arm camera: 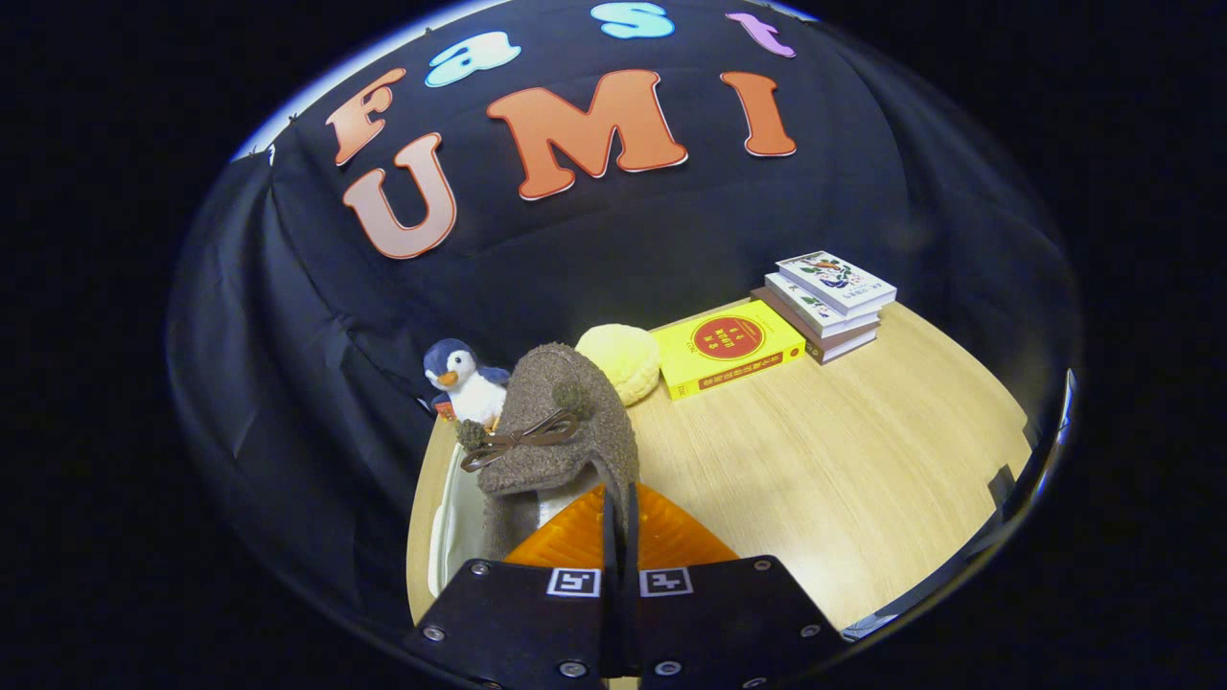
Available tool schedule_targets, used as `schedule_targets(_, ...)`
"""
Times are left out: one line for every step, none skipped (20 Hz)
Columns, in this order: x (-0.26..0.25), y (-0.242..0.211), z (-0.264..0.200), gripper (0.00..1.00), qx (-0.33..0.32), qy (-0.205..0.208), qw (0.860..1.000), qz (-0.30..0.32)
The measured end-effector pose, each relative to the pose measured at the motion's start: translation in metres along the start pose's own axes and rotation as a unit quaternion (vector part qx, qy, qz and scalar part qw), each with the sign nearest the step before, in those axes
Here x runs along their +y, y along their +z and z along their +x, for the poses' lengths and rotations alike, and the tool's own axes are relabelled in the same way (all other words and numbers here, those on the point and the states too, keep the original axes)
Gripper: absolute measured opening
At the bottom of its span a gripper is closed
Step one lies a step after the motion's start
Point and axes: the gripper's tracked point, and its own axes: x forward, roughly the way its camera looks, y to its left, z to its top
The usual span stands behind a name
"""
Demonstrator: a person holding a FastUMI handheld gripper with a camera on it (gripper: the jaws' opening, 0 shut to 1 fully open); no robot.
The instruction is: Open the storage box then place both shoes into the box .Put the left shoe in first, then the right shoe, with the right side of both shoes facing outward in a uniform manner.
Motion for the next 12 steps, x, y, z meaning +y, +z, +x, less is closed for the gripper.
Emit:
schedule_targets(0.005,-0.007,0.005,0.01,0.004,0.000,1.000,-0.004)
schedule_targets(0.008,-0.015,0.010,0.01,0.009,-0.002,1.000,-0.007)
schedule_targets(0.010,-0.022,0.014,0.01,0.015,-0.002,1.000,-0.008)
schedule_targets(0.013,-0.030,0.017,0.01,0.021,-0.003,1.000,-0.007)
schedule_targets(0.014,-0.038,0.021,0.01,0.028,-0.003,1.000,-0.006)
schedule_targets(0.014,-0.045,0.024,0.01,0.034,-0.004,0.999,-0.006)
schedule_targets(0.012,-0.051,0.026,0.01,0.040,-0.006,0.999,-0.007)
schedule_targets(0.011,-0.055,0.028,0.01,0.041,-0.009,0.999,-0.007)
schedule_targets(0.010,-0.056,0.029,0.02,0.040,-0.012,0.999,-0.007)
schedule_targets(0.010,-0.058,0.028,0.03,0.040,-0.011,0.999,-0.009)
schedule_targets(0.010,-0.059,0.026,0.03,0.041,-0.011,0.999,-0.012)
schedule_targets(0.012,-0.058,0.024,0.06,0.038,-0.008,0.999,-0.014)
